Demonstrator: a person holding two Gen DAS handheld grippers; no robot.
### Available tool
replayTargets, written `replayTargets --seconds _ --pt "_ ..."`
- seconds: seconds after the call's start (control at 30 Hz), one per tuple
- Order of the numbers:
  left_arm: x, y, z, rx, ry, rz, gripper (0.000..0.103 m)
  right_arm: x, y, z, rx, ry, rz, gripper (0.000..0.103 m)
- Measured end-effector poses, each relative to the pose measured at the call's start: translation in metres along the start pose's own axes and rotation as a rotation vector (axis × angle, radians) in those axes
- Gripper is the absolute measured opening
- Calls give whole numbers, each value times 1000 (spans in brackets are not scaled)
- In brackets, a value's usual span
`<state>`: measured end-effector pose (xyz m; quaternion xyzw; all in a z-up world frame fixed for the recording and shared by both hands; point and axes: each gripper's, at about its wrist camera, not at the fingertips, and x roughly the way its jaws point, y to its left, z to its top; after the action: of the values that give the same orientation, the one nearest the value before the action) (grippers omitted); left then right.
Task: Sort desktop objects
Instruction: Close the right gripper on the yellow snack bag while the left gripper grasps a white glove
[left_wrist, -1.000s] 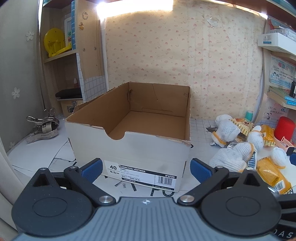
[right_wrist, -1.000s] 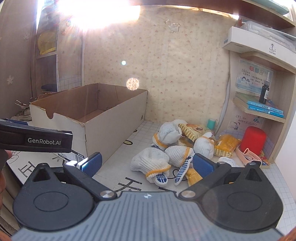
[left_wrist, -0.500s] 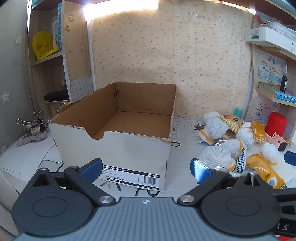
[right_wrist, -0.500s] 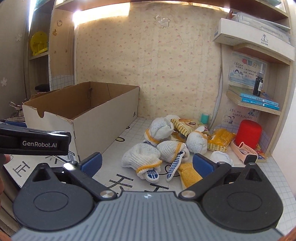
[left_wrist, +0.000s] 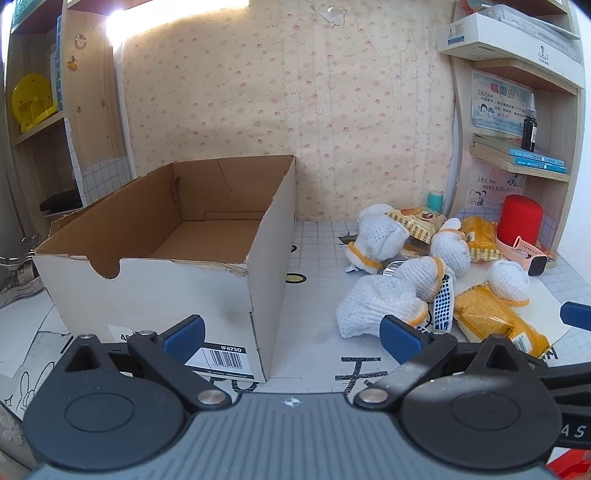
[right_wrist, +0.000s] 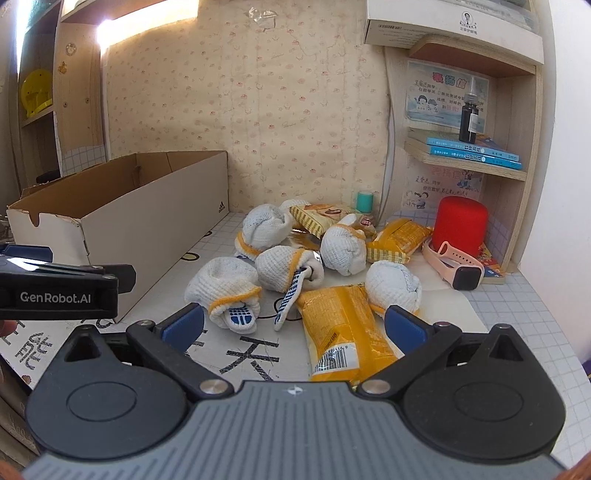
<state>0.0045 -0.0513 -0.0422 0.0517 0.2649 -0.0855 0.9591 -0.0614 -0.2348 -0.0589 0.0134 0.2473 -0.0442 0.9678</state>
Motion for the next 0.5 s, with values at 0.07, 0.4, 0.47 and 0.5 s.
replayTargets --seconds 0.07,0.4,0.47,0.5 --pt "5 0 0 0 12 1 103 2 -4 -3 4 9 8 101" --pt "21 -9 3 5 27 -13 103 19 -21 -14 23 46 -9 93" --pt "25 -14 4 15 25 -13 103 23 -22 -14 29 53 -10 92" --pt "26 -16 5 15 31 -11 103 24 -23 -14 26 54 -17 92"
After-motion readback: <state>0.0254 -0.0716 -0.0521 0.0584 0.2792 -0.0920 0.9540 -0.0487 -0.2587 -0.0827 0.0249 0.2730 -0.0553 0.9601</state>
